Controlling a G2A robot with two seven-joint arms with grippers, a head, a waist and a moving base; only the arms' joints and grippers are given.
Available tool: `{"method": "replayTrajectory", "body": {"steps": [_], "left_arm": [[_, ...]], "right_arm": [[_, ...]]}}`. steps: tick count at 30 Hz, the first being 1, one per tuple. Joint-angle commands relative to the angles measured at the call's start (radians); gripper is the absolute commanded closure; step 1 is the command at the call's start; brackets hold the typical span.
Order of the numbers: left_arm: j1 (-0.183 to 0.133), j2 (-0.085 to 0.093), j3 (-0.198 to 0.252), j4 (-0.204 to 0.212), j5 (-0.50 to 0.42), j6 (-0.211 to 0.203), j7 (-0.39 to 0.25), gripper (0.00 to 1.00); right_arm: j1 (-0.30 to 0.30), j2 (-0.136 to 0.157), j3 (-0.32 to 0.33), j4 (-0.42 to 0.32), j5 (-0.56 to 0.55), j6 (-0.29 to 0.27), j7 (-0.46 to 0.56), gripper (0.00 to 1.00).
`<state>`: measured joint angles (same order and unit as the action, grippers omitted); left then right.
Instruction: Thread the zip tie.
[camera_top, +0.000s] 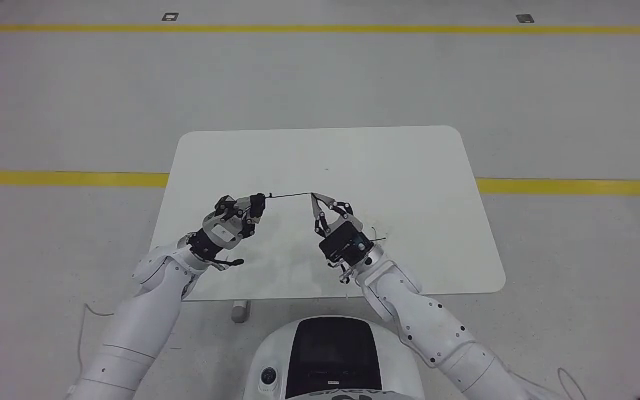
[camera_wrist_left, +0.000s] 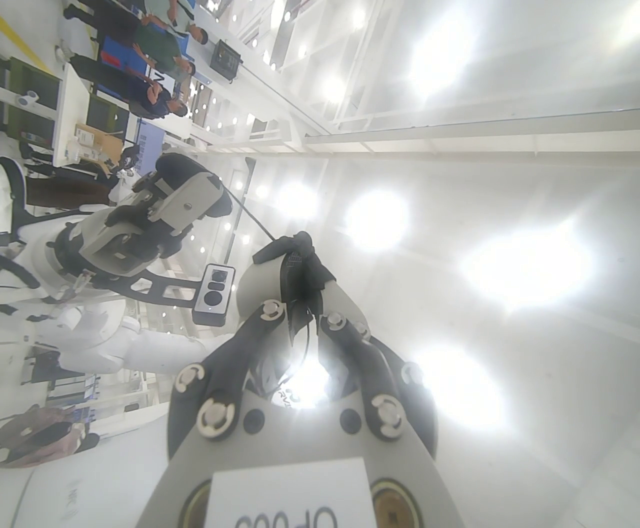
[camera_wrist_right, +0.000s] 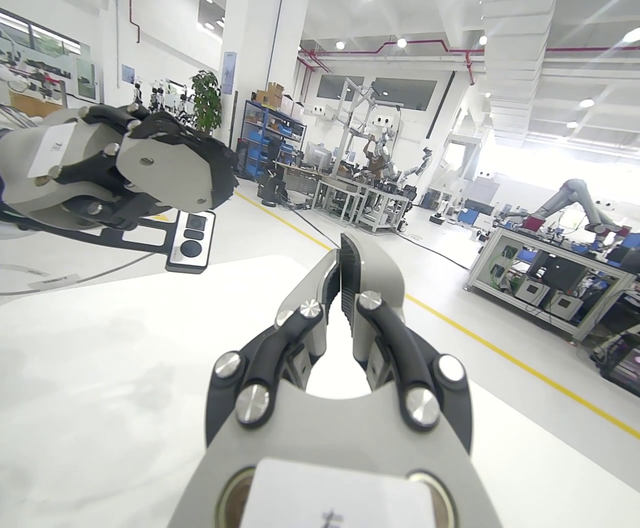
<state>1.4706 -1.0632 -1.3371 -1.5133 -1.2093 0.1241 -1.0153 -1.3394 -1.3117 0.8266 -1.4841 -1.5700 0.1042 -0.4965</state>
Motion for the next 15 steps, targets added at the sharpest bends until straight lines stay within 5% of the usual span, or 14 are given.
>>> {"method": "replayTrajectory", "body": {"steps": [1,15], "left_arm": [[0.000,0.000,0.000,0.000,0.000,0.000,0.000,1.00],[0.000,0.000,0.000,0.000,0.000,0.000,0.000,1.00]], "right_arm": [[-0.003,0.001,0.003,0.000,0.000,0.003,0.000,1.00],[-0.024,0.009,0.017,-0.001,0.000,0.024,-0.001,1.00]]}}
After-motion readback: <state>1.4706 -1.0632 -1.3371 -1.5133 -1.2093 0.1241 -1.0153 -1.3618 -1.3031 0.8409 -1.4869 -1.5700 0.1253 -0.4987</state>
